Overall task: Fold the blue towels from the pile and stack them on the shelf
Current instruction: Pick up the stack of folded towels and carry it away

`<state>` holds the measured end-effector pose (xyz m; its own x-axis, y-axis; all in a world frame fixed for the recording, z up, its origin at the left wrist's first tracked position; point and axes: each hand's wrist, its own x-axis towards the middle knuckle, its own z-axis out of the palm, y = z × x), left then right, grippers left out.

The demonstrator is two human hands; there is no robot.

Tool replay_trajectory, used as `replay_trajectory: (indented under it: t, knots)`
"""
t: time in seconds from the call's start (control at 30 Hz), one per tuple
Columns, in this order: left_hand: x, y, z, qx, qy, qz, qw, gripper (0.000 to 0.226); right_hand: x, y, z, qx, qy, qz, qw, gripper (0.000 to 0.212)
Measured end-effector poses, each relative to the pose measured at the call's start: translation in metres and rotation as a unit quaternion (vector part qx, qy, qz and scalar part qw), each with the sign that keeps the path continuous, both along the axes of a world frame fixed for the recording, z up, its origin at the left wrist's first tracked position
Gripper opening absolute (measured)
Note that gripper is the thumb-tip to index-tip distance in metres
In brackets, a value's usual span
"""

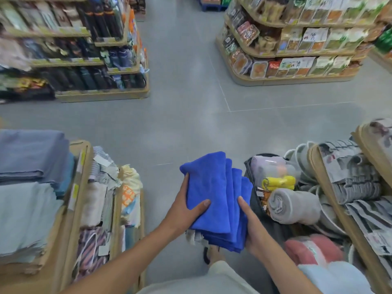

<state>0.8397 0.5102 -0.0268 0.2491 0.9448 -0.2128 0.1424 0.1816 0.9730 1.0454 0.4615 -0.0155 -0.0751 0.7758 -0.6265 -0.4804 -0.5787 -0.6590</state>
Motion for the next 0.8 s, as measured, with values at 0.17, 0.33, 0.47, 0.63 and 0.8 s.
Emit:
replay_trajectory:
  t: [0.17, 0.33, 0.47, 0.63, 0.8]
  knots:
    - [0.024, 0.091, 0.008, 0.005, 0.005, 0.077, 0.997, 0.094, 0.027, 0.121, 0.000, 0.010, 0.012, 0.083, 0.996, 0.059]
    - [0.022, 0.173, 0.023, -0.007, 0.001, 0.181, 0.983, 0.083, 0.024, 0.246, 0.003, 0.003, 0.019, 0.194, 0.981, 0.055]
    - [0.001, 0.232, 0.019, 0.001, -0.016, 0.262, 0.965, 0.083, 0.000, 0.340, -0.001, 0.027, 0.014, 0.283, 0.959, 0.054]
    - [-0.040, 0.313, 0.005, -0.001, -0.031, 0.330, 0.943, 0.091, -0.054, 0.450, -0.007, 0.036, 0.003, 0.358, 0.933, 0.054]
    - [-0.101, 0.407, 0.008, -0.001, -0.026, 0.354, 0.935, 0.092, -0.118, 0.556, 0.003, 0.040, 0.005, 0.395, 0.918, 0.059]
